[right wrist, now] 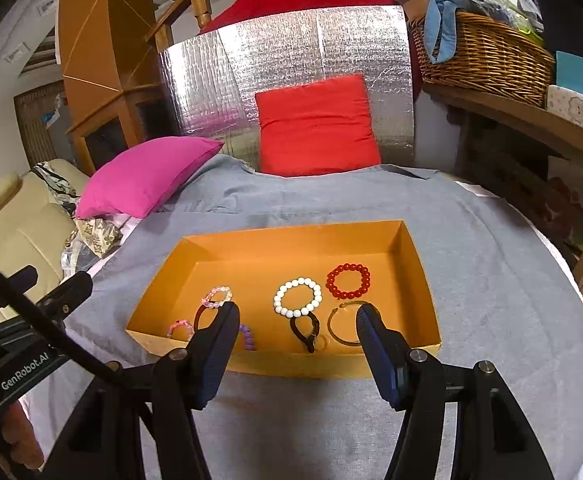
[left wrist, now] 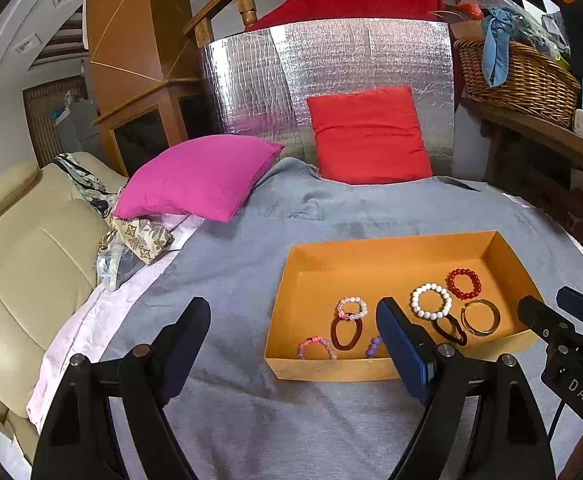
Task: Organize jewelry
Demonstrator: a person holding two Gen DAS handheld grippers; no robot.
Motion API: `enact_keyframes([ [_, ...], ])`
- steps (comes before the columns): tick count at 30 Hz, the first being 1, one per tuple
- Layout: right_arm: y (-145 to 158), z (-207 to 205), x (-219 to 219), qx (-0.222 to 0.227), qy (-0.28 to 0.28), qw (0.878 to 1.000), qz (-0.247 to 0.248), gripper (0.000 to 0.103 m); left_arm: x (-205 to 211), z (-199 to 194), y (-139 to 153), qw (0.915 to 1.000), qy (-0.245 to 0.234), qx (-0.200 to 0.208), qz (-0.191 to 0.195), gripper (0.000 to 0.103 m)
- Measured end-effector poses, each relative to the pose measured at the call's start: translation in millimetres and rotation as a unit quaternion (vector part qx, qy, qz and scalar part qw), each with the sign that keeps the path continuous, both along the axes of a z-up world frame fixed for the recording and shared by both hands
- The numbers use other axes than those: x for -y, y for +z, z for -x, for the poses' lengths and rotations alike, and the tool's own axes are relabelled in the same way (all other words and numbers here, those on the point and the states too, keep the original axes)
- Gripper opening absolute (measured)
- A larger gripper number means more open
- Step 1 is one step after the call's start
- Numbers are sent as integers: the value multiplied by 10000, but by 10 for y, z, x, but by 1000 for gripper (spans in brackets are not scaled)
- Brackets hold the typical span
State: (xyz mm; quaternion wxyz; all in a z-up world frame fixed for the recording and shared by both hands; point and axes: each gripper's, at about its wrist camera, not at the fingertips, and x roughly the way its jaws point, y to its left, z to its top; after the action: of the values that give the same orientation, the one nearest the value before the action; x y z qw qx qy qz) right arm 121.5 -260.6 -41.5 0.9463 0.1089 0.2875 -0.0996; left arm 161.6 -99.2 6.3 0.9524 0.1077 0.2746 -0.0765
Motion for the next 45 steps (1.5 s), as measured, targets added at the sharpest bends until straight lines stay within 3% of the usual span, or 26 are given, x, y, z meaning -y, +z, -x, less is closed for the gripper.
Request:
enact_keyframes([
  [45,-119,-175,128,-267,-184,9995,-64,65,71,-178,-94,9997,34,-218,67,85],
])
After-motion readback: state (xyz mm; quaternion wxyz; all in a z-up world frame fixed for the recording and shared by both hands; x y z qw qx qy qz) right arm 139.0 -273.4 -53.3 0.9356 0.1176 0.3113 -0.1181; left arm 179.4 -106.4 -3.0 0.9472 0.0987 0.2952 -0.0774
